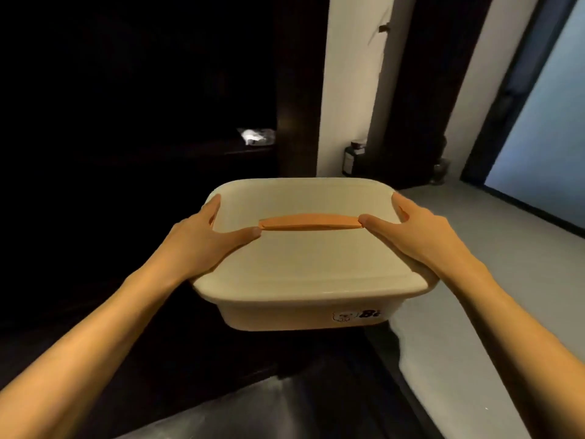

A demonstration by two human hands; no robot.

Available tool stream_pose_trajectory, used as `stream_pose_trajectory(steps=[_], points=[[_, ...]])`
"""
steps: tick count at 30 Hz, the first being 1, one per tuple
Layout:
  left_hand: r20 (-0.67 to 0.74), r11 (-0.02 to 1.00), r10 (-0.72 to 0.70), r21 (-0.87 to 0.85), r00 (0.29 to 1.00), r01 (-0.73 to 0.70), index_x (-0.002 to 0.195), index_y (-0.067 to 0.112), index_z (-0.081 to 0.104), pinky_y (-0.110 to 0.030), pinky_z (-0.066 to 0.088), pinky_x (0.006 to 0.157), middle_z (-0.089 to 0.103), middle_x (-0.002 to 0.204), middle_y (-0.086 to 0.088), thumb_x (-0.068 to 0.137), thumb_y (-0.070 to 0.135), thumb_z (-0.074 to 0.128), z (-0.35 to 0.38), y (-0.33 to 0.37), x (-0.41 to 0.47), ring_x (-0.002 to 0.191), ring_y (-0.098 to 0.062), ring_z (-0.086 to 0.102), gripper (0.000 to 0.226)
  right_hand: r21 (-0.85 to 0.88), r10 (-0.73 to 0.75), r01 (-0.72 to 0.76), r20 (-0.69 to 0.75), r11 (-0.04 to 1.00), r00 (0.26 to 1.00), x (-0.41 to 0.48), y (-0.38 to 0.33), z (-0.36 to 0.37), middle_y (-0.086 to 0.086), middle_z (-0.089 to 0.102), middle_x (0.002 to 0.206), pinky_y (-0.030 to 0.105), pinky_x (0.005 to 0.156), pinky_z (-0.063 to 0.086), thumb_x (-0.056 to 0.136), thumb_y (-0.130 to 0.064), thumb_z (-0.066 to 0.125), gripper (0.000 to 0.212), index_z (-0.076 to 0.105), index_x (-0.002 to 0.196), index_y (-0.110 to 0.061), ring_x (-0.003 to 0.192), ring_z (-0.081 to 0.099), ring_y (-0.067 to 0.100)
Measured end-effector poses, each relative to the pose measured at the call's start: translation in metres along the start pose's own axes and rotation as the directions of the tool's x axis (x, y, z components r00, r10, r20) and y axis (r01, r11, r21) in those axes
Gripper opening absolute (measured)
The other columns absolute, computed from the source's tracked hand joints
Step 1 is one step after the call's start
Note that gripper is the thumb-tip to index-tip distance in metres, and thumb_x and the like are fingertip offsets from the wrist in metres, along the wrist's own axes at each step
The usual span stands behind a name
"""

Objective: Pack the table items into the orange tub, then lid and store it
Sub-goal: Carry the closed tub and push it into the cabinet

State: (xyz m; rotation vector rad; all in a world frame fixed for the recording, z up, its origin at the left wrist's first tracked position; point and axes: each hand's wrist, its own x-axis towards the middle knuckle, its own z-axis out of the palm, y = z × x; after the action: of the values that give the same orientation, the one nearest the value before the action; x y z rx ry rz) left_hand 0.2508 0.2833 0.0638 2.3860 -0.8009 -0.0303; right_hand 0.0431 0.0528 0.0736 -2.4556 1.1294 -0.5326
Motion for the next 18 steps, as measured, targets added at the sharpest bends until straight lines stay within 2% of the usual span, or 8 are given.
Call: stream_pose_trajectory(steps=[4, 6, 7, 9, 10, 12, 14, 18], points=[[-0.156, 0.981, -0.192, 0.011, 0.969, 0.196, 0.143, 0.034, 0.016, -0.046, 0.035, 0.100, 0.036, 0.146, -0.005, 0.044, 0.087, 0.045, -0.085, -0.091, -0.062, 0.127, -0.032, 0.040, 0.116, 0.056, -0.235, 0.229, 0.137, 0.972, 0.962, -0.013, -0.110, 0.053, 0.007, 0.057, 0.127, 0.034, 0.067, 0.038, 0.063, -0.086, 0.039, 0.093, 0.036, 0.134, -0.026, 0.102, 0.056, 0.032], [-0.221, 0.959, -0.275, 0.005, 0.936, 0.283, 0.143, 0.035, 0.017, -0.046, 0.037, 0.097, 0.038, 0.145, -0.007, 0.043, 0.086, 0.044, -0.125, -0.134, -0.095, 0.124, -0.033, 0.042, 0.116, 0.106, -0.355, 0.340, 0.185, 0.934, 0.917, -0.028, -0.170, 0.082, 0.008, 0.060, 0.120, 0.029, 0.054, 0.034, 0.067, -0.082, 0.042, 0.086, 0.041, 0.128, -0.021, 0.084, 0.055, 0.025], [-0.251, 0.945, -0.319, -0.009, 0.914, 0.327, 0.143, 0.035, 0.018, -0.046, 0.039, 0.094, 0.040, 0.144, -0.007, 0.043, 0.085, 0.044, -0.144, -0.156, -0.112, 0.122, -0.033, 0.044, 0.115, 0.135, -0.405, 0.384, 0.203, 0.913, 0.891, -0.038, -0.200, 0.097, 0.007, 0.061, 0.117, 0.025, 0.050, 0.030, 0.068, -0.081, 0.044, 0.084, 0.042, 0.126, -0.021, 0.072, 0.048, 0.018], [-0.312, 0.911, -0.403, -0.043, 0.861, 0.411, 0.143, 0.035, 0.018, -0.045, 0.041, 0.087, 0.043, 0.140, -0.007, 0.043, 0.084, 0.045, -0.180, -0.199, -0.147, 0.116, -0.033, 0.048, 0.115, 0.184, -0.490, 0.457, 0.231, 0.870, 0.840, -0.061, -0.260, 0.129, 0.005, 0.061, 0.114, 0.021, 0.048, 0.027, 0.068, -0.081, 0.044, 0.083, 0.041, 0.127, -0.022, 0.060, 0.035, 0.008], [-0.341, 0.889, -0.444, -0.052, 0.828, 0.455, 0.143, 0.035, 0.017, -0.045, 0.042, 0.086, 0.044, 0.140, -0.008, 0.043, 0.083, 0.045, -0.199, -0.222, -0.165, 0.114, -0.033, 0.049, 0.115, 0.206, -0.531, 0.491, 0.251, 0.846, 0.810, -0.074, -0.291, 0.146, 0.005, 0.061, 0.113, 0.022, 0.047, 0.028, 0.068, -0.081, 0.044, 0.084, 0.040, 0.129, -0.024, 0.058, 0.034, 0.005], [-0.396, 0.832, -0.524, -0.049, 0.754, 0.553, 0.143, 0.034, 0.017, -0.046, 0.042, 0.089, 0.044, 0.140, -0.008, 0.043, 0.084, 0.043, -0.234, -0.268, -0.200, 0.115, -0.034, 0.049, 0.115, 0.249, -0.605, 0.552, 0.306, 0.796, 0.735, -0.103, -0.353, 0.180, 0.002, 0.060, 0.116, 0.026, 0.051, 0.032, 0.065, -0.084, 0.043, 0.089, 0.035, 0.134, -0.027, 0.067, 0.045, 0.007], [-0.450, 0.772, -0.577, -0.027, 0.681, 0.636, 0.144, 0.032, 0.017, -0.046, 0.042, 0.091, 0.044, 0.141, -0.009, 0.044, 0.085, 0.041, -0.267, -0.313, -0.235, 0.116, -0.035, 0.050, 0.115, 0.291, -0.664, 0.597, 0.362, 0.747, 0.655, -0.137, -0.415, 0.215, 0.001, 0.057, 0.123, 0.032, 0.060, 0.038, 0.063, -0.086, 0.041, 0.095, 0.028, 0.140, -0.032, 0.092, 0.055, 0.020], [-0.572, 0.676, -0.615, -0.029, 0.542, 0.736, 0.142, 0.028, 0.024, -0.045, 0.042, 0.090, 0.047, 0.138, -0.010, 0.053, 0.079, 0.045, -0.329, -0.393, -0.297, 0.111, -0.033, 0.052, 0.105, 0.382, -0.747, 0.644, 0.395, 0.663, 0.535, -0.210, -0.527, 0.279, 0.002, 0.055, 0.129, 0.042, 0.082, 0.047, 0.060, -0.088, 0.039, 0.100, 0.021, 0.143, -0.035, 0.112, 0.053, 0.029]])
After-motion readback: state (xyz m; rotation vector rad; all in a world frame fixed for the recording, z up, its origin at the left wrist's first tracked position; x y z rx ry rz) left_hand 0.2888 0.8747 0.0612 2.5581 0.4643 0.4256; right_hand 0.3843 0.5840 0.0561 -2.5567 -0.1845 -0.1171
